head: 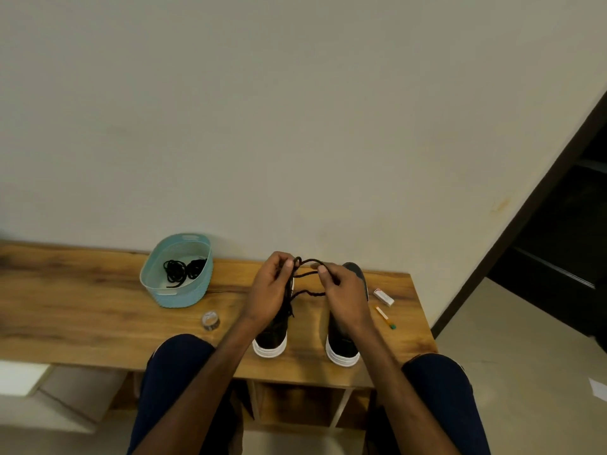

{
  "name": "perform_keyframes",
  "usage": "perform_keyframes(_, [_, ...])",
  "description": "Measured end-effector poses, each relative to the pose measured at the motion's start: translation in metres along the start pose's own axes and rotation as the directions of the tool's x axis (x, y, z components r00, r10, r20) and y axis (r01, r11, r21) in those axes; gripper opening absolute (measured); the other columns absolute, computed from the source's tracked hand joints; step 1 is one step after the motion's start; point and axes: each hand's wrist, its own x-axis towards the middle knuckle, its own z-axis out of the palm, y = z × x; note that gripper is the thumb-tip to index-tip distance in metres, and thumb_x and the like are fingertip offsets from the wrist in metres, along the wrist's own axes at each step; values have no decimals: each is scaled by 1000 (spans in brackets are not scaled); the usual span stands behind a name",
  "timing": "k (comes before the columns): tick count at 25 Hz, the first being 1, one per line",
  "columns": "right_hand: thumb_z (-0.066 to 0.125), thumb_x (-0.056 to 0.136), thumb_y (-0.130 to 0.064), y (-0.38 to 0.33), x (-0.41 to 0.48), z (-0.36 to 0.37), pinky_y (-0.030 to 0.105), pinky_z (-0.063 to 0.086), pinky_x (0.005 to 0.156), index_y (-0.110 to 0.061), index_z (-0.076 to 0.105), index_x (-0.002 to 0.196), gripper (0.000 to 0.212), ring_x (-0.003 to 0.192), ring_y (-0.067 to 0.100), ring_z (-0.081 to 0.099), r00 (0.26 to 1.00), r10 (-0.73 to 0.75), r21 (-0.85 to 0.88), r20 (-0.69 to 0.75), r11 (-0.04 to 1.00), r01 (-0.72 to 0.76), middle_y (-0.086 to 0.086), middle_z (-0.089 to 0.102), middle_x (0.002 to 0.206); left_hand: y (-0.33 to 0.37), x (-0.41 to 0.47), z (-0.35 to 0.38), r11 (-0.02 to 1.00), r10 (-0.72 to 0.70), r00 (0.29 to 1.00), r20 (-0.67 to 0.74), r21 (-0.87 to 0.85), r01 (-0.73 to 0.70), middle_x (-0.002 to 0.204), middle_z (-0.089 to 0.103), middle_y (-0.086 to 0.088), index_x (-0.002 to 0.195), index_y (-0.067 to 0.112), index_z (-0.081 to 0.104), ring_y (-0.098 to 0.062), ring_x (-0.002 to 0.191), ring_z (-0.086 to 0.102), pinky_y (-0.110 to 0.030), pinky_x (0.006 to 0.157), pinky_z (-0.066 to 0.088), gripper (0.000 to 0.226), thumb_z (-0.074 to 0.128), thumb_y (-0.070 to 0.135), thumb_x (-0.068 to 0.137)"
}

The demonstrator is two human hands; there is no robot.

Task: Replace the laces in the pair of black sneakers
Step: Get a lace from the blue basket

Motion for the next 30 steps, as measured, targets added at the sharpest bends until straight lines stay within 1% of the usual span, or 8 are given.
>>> perform_keyframes(4, [50, 102, -35, -34, 1, -31, 27, 44, 75, -23, 73, 91, 29, 85, 7, 61, 992, -82, -264, -96, 963, 54, -9, 70, 95, 40, 2, -9, 943, 133, 985, 110, 291, -160, 98, 56, 5, 97, 17, 55, -6, 96, 54, -16, 85, 41, 18, 40, 21, 106])
perform_keyframes(7, [48, 104, -36, -75, -7, -55, 27, 45, 62, -15, 68, 82, 36, 55, 8, 54, 999, -4, 149, 40, 989, -2, -6, 60, 60, 71, 7, -16, 909, 180, 981, 68, 370, -193, 110, 50, -1, 103, 15, 55, -2, 105, 47, -16, 92, 37, 20, 36, 22, 106])
perform_keyframes(11, [45, 105, -35, -124, -19, -79, 21, 24, 44, -11, 70, 101, 36, 50, 8, 24, 962, 17, 629, 271, 753, -191, -5, 30, 57, 122, 17, -11, 872, 149, 989, 22, 468, -141, 121, 56, 3, 119, 18, 51, -10, 107, 56, -32, 93, 47, 23, 41, 33, 105])
perform_keyframes(14, [42, 106, -29, -145, -19, -98, 19, 20, 44, -11, 69, 113, 33, 51, 7, 22, 931, -67, 690, 360, 691, -217, -5, 32, 59, 164, 11, -1, 962, 133, 985, 112, 222, -155, 130, 58, 7, 132, 20, 50, -7, 116, 56, -32, 100, 46, 34, 37, 36, 105])
perform_keyframes(18, [46, 105, -27, -166, -17, -118, 20, 23, 46, -9, 66, 101, 27, 51, 8, 25, 914, -132, 631, 383, 760, -154, -3, 36, 59, 192, 6, -1, 996, 56, 950, 307, 54, -76, 93, 67, -9, 109, 7, 66, -18, 85, 66, -39, 90, 55, 34, 43, 31, 105])
perform_keyframes(23, [48, 103, -35, -165, -18, -137, 22, 24, 48, -11, 66, 93, 31, 51, 11, 22, 895, -142, 524, 423, 844, -114, -3, 27, 58, 210, 36, -31, 986, 138, 961, -241, -61, -157, 65, 46, -1, 81, 13, 58, -12, 52, 44, -35, 57, 58, 29, 45, 23, 105])
perform_keyframes(26, [48, 103, -35, -168, -19, -141, 21, 27, 47, -10, 66, 96, 31, 50, 9, 24, 898, -160, 542, 409, 834, -98, -3, 29, 57, 188, 61, -74, 955, 179, 895, -408, 291, -58, 73, 65, 5, 79, 23, 62, -19, 62, 57, -38, 65, 55, 28, 48, 28, 103])
perform_keyframes(30, [45, 106, -29, -189, -10, -144, 20, 27, 48, -10, 69, 114, 33, 51, 9, 25, 913, -168, 532, 373, 844, -62, -3, 37, 60, 147, 54, -84, 652, 55, 992, -118, 756, 54, 132, 61, -4, 127, 19, 59, -23, 122, 56, -36, 97, 46, 33, 58, 33, 98])
